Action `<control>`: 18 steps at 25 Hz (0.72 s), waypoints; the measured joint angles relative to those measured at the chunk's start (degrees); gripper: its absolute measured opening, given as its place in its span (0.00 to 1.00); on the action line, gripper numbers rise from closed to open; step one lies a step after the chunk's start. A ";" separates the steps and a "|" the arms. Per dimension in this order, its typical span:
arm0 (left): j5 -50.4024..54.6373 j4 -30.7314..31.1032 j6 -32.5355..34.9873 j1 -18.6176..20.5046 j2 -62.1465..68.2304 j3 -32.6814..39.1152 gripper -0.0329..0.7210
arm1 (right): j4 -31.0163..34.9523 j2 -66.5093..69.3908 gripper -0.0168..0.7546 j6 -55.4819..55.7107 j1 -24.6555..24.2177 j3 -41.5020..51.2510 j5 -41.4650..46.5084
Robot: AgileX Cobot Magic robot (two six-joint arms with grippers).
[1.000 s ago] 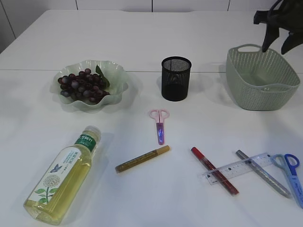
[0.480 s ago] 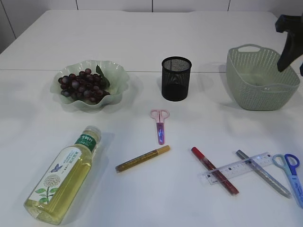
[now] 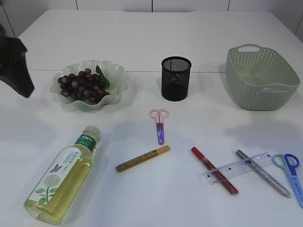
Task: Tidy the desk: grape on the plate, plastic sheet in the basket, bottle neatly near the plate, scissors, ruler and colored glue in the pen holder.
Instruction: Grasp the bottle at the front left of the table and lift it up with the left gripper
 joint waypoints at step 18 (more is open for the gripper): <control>-3.28 4.45 -0.54 -9.40 23.45 0.08 0.80 | 1.40 -2.53 0.52 -0.12 0.00 0.36 0.23</control>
